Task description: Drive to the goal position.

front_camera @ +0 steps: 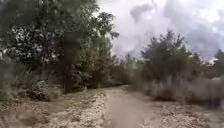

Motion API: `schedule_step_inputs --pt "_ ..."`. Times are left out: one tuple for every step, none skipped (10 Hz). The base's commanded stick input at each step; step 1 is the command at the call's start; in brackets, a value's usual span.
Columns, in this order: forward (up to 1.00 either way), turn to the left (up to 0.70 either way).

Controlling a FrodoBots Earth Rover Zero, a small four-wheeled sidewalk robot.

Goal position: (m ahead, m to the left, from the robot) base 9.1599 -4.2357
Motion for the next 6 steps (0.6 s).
schedule_step_inputs --pt "0.85 0.0" --pt "0.85 0.0" --pt "0.85 0.0" --pt "0.85 0.0" --pt "0.85 0.0" --pt "0.85 0.0"
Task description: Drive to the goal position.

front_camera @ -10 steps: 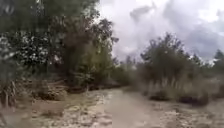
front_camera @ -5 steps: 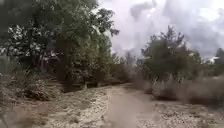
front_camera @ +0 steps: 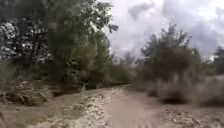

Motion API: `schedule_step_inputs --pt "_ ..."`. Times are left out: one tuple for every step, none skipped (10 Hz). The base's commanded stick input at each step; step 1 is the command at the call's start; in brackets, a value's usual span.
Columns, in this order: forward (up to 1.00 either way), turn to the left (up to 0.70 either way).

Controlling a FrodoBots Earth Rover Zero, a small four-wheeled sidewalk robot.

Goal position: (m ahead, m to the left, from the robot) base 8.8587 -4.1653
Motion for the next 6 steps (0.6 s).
schedule_step_inputs --pt "0.85 0.0" --pt "0.85 0.0" --pt "0.85 0.0" --pt "0.85 0.0" --pt "0.85 0.06" --pt "0.85 0.34"
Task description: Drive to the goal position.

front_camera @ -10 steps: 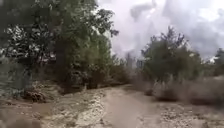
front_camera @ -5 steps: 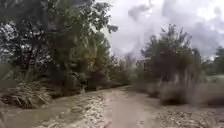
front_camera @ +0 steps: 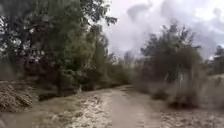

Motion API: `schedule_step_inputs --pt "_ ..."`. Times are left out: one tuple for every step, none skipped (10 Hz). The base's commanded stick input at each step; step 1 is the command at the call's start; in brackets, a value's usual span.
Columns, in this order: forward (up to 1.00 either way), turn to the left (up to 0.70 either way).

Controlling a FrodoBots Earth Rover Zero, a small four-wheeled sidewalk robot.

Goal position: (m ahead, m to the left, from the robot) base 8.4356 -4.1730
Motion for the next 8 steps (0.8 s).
schedule_step_inputs --pt "0.85 0.29" --pt "0.85 0.24" --pt "0.85 0.0" --pt "0.85 0.0" --pt "0.85 0.0" --pt "0.85 0.0" --pt "0.85 0.0" --pt "0.85 0.0"
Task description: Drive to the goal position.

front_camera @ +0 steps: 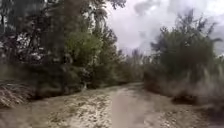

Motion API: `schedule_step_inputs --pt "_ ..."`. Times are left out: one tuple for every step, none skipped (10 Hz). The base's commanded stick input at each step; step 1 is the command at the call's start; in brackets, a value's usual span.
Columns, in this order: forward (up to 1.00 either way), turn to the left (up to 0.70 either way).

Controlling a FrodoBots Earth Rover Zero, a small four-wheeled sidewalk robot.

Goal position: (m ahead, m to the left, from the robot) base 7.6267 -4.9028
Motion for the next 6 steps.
schedule_step_inputs --pt "0.85 0.0" --pt "0.85 0.0" --pt "0.85 0.0" --pt "0.85 0.0" --pt "0.85 0.0" --pt "0.85 0.0"
